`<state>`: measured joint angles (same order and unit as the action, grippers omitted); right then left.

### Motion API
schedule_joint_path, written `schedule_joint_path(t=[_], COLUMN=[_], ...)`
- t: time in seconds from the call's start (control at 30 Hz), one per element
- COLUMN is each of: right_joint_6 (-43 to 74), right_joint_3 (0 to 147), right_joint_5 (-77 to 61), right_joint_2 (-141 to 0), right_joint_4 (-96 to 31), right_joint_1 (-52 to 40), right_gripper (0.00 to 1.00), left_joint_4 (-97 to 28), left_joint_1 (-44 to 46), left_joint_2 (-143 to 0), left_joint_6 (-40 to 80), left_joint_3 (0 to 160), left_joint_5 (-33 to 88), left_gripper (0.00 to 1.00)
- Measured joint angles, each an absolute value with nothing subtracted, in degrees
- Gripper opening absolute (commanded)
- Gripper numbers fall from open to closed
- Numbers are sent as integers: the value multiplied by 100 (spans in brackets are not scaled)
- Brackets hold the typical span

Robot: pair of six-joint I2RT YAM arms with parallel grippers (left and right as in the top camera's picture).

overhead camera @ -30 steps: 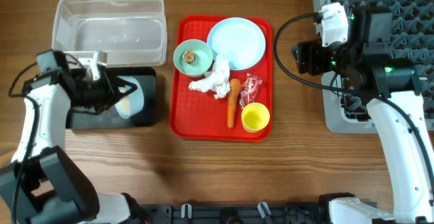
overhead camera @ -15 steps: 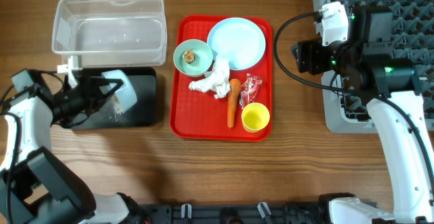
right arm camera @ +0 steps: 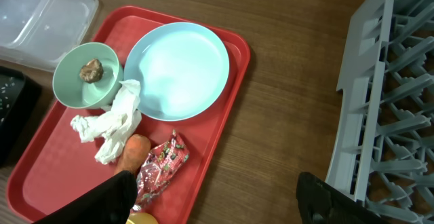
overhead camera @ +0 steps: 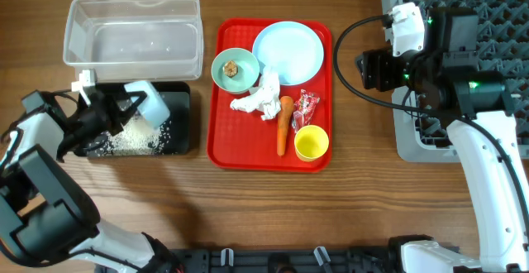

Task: Sort waste into correct bins and load items into the dishwasher rack
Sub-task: 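Tilt the bowl with the left gripper to pour rice onto the black tray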

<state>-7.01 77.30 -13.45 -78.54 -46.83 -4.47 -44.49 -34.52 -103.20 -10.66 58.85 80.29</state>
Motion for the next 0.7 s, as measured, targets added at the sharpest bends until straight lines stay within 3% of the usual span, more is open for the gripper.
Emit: schedule_joint_path(t=[0.7], right_joint_6=[-701], right_joint_3=[7730], right_joint_5=[-1345], right_joint_2=[-7854], right_joint_4=[-4705], right_joint_1=[-447], right_gripper=[79], left_joint_4=[-4932], left_joint_1=[-3454], left_joint_2=[-10322], left_joint_6=[-1122], left_joint_3=[5885], left_joint_5=[8844], left_gripper=[4])
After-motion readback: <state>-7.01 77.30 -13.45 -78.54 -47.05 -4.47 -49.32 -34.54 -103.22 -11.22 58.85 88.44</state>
